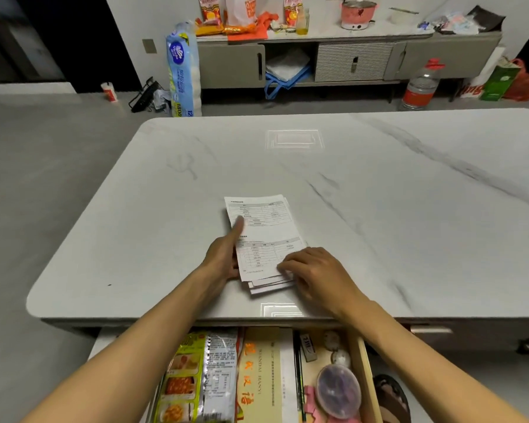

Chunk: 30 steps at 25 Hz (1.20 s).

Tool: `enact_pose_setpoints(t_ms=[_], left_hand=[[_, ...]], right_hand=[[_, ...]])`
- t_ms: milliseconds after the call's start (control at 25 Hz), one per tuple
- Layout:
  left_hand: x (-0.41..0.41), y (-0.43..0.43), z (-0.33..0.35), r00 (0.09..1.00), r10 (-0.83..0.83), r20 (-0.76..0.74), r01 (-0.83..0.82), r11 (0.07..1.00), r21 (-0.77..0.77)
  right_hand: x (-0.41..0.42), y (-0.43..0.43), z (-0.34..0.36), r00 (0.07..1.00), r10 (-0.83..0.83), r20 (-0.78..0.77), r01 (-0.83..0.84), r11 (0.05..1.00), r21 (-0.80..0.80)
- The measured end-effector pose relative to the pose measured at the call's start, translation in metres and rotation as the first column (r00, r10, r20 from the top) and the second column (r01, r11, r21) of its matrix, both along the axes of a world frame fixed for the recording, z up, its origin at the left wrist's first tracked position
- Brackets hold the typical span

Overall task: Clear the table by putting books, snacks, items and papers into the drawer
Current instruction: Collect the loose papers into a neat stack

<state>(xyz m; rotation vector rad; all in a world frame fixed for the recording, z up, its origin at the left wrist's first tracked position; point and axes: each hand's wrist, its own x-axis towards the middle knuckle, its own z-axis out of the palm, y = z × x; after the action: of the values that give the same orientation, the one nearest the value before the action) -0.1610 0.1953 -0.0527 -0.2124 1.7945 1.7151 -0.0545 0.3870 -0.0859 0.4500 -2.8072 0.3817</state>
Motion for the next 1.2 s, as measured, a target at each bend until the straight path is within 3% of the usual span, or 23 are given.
enact_pose_setpoints(t_ms=[120, 240, 320, 400, 600, 960, 1040, 1200], left_hand=[[0.008, 0.013, -0.008, 0.97, -0.047, -0.24, -0.015, 0.968, -0.249], [0.018, 0.02, -0.007, 0.931, 0.038, -0.364, -0.102, 0.982, -0.16], [0.019, 0.019, -0.006, 0.901, 0.064, -0.428, -0.102, 0.993, -0.066], [0.017, 0.018, -0.001, 0.871, 0.046, -0.49, -0.077, 0.996, -0.043], [0.014, 0.019, 0.023, 0.864, 0.051, -0.5, -0.001, 0.995, 0.1], [0.031, 0.028, -0.003, 0.912, 0.1, -0.399, -0.031, 0.984, 0.175], [0.031, 0.034, 0.0, 0.908, 0.086, -0.41, -0.02, 0.986, 0.164], [0.032, 0.034, 0.015, 0.9, 0.09, -0.427, -0.052, 0.993, 0.102]], right_hand=[[0.005, -0.002, 0.005, 0.972, -0.18, 0.152, 0.219, 0.926, -0.307], [-0.002, 0.007, 0.013, 0.843, -0.359, 0.401, 0.533, 0.659, -0.53], [-0.009, 0.011, 0.018, 0.796, -0.24, 0.555, 0.596, 0.467, -0.653], [-0.014, 0.008, 0.024, 0.822, -0.102, 0.561, 0.561, 0.313, -0.766], [-0.022, 0.001, 0.037, 0.925, -0.128, 0.359, 0.381, 0.341, -0.86], [-0.01, -0.007, 0.016, 0.936, -0.099, 0.338, 0.346, 0.085, -0.934], [-0.01, -0.008, 0.016, 0.931, -0.119, 0.346, 0.358, 0.105, -0.928], [-0.009, -0.013, 0.028, 0.916, -0.19, 0.353, 0.393, 0.248, -0.886]])
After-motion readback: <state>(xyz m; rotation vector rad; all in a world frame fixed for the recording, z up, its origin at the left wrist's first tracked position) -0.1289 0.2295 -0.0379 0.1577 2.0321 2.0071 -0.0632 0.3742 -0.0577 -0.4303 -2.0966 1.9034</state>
